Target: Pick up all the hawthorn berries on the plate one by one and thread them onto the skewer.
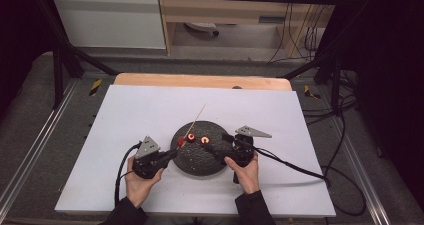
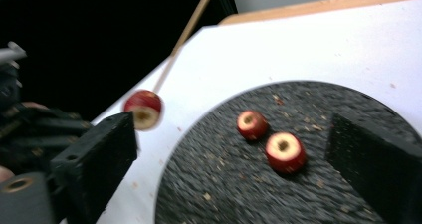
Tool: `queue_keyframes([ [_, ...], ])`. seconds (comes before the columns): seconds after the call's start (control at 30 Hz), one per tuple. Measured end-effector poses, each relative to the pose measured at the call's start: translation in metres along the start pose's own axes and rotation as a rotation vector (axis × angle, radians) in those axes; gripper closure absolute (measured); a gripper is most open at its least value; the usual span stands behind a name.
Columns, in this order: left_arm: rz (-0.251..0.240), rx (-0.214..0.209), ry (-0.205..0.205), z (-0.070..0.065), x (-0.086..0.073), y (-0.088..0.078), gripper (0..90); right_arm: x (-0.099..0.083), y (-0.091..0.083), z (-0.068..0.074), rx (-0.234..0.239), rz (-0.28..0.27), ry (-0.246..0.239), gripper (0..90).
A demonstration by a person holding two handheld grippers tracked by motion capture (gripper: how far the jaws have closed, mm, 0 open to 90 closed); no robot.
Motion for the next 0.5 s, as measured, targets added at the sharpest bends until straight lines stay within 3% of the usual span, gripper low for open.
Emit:
queue_keyframes([
  [0.27,0.026,0.008,0.008,0.01,-0.019,-0.021,88.4,-0.002,-0.004,-0.003,-0.051,0.128,-0.093,0.9],
  [0.5,0.036,0.016,-0.005,0.017,-0.035,-0.033,88.4,-0.001,-0.007,-0.005,-0.083,0.178,-0.148,1.0],
])
Point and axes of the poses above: each handheld gripper's, and its own axes: y roughly forward along the jaws, x roughly out of its top, z roughly to its left, the point moved 1 cm from there along y, roughly forward along the jaws, and after that the axes turned 8 degrees about y, right-handed, at the moved point
